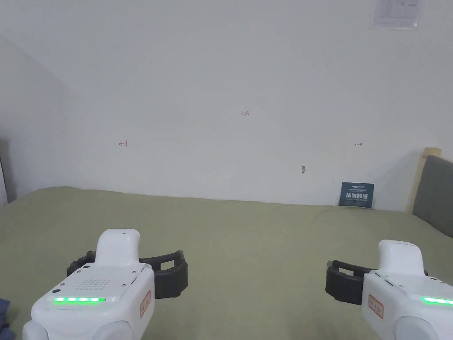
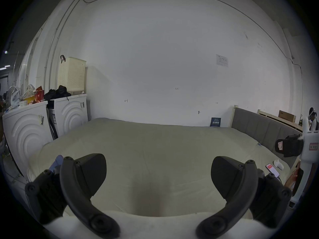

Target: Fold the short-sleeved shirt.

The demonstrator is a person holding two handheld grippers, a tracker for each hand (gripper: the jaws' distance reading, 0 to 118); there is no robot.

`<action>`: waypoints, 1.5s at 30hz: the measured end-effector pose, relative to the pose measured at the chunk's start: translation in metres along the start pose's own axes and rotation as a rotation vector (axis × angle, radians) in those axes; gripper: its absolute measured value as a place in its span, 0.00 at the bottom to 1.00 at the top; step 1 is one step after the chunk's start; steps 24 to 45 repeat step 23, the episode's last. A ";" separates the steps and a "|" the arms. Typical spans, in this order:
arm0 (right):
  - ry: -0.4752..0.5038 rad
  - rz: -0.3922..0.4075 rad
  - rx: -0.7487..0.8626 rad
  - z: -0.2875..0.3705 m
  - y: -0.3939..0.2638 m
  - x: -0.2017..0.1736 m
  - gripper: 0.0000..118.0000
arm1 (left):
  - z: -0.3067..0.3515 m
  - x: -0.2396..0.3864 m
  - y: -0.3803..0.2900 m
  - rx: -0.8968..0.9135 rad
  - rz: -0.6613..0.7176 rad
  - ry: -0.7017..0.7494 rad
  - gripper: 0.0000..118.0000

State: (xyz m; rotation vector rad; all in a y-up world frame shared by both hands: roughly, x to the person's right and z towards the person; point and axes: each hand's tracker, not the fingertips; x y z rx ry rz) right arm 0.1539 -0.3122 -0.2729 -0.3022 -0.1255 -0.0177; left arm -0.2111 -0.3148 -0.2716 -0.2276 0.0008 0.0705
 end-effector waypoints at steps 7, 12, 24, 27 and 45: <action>0.068 -0.057 -0.070 -0.006 -0.005 -0.003 1.00 | -0.002 -0.001 -0.003 -0.011 0.018 -0.009 1.00; 0.121 -0.050 -0.021 -0.003 -0.008 -0.003 1.00 | -0.001 -0.002 -0.005 -0.011 -0.009 0.009 1.00; 0.143 0.046 0.050 0.000 -0.026 -0.016 1.00 | -0.005 -0.008 -0.018 -0.007 -0.002 0.029 1.00; 0.143 0.046 0.050 0.000 -0.026 -0.016 1.00 | -0.005 -0.008 -0.018 -0.007 -0.002 0.029 1.00; 0.143 0.046 0.050 0.000 -0.026 -0.016 1.00 | -0.005 -0.008 -0.018 -0.007 -0.002 0.029 1.00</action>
